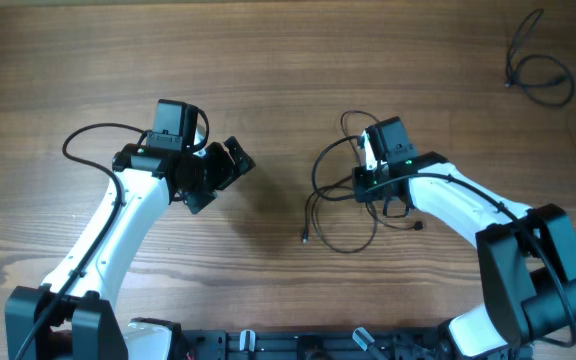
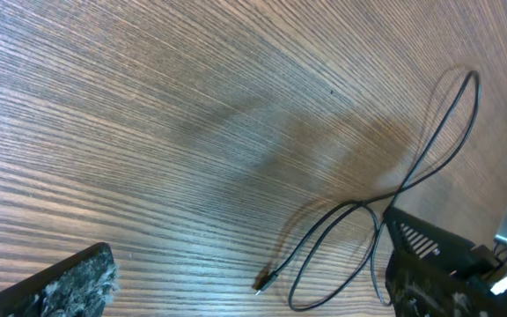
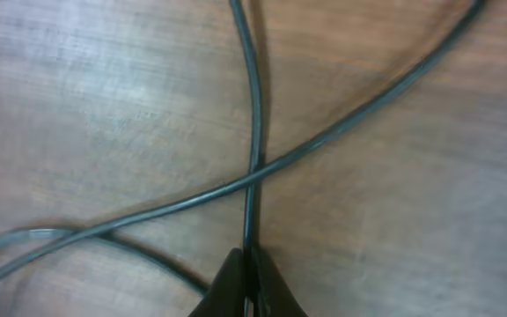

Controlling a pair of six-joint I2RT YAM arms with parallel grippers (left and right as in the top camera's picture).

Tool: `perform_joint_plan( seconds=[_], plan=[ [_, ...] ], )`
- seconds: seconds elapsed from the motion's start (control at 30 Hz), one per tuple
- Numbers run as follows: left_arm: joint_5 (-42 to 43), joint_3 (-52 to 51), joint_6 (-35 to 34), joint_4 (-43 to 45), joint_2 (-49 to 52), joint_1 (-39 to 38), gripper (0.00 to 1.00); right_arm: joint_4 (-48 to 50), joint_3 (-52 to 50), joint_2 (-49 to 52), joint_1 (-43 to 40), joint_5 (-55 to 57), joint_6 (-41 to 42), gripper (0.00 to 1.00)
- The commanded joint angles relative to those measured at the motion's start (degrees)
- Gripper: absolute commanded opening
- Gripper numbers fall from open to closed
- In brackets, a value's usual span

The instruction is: Untangle cables

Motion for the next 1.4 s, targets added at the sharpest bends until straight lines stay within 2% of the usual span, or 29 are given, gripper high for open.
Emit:
perform_joint_plan(
  seconds=[0.0, 0.03, 0.13, 0.17, 0.23, 0.3, 0.37, 0.43, 0.63, 0.77, 0.97, 1.37],
  plan=[
    [-0.8, 0.3, -0.6, 0.0, -1.2, 0.3, 1.00, -4.6, 1.6, 0.8, 0.4, -5.9, -0.9, 0.12],
    [-0.8, 0.3, -0.5, 0.0, -1.2, 0.3, 1.00, -5.5, 2.3, -0.1, 0.4, -7.6, -0.7, 0.24],
    [-0.8, 0.3, -0.6, 0.0, -1.2, 0.3, 1.00, -5.9, 3.1, -2.8, 0.4, -16.0, -0.4, 0.44],
    [-0.8, 0.3, -0.6, 0.0, -1.2, 0.3, 1.00, -5.9, 3.1, -3.3, 0.4, -17.7, 0.2, 0.48],
    [-0.8, 0.3, -0.5, 0.0, -1.2, 0.3, 1.00, -5.9, 3.0, -3.7, 0.4, -18.0, 1.6, 0.52],
    [-0.8, 0.3, -0.6, 0.0, -1.2, 0.3, 1.00, -5.9, 2.9, -3.7, 0.4, -16.7, 2.8, 0.72],
    [-0.8, 0.3, -0.6, 0.0, -1.2, 0.3, 1.00, -5.9, 2.8, -3.7, 0.4, -15.9, 4.5, 0.84],
    [-0.8, 0.3, -0.6, 0.0, -1.2, 0.3, 1.00, -5.8, 2.8, -3.7, 0.6, -15.0, 6.7, 1.00],
    [-0.8, 0.3, -0.6, 0.0, -1.2, 0.3, 1.00, -5.2, 2.8, -3.7, 5.6, -1.3, 9.7, 1.00],
    [-0.8, 0.3, -0.6, 0.0, -1.2, 0.3, 1.00, -4.5, 2.8, -3.7, 10.1, 1.8, 10.5, 0.99],
    [-0.8, 0.3, -0.5, 0.0, -1.2, 0.3, 1.00, -3.9, 2.8, -3.2, 15.8, 8.4, 17.5, 1.00],
    [-0.8, 0.3, -0.6, 0.2, -1.2, 0.3, 1.00, -4.2, 2.8, 5.0, 18.8, 9.0, 18.2, 1.00]
  ],
)
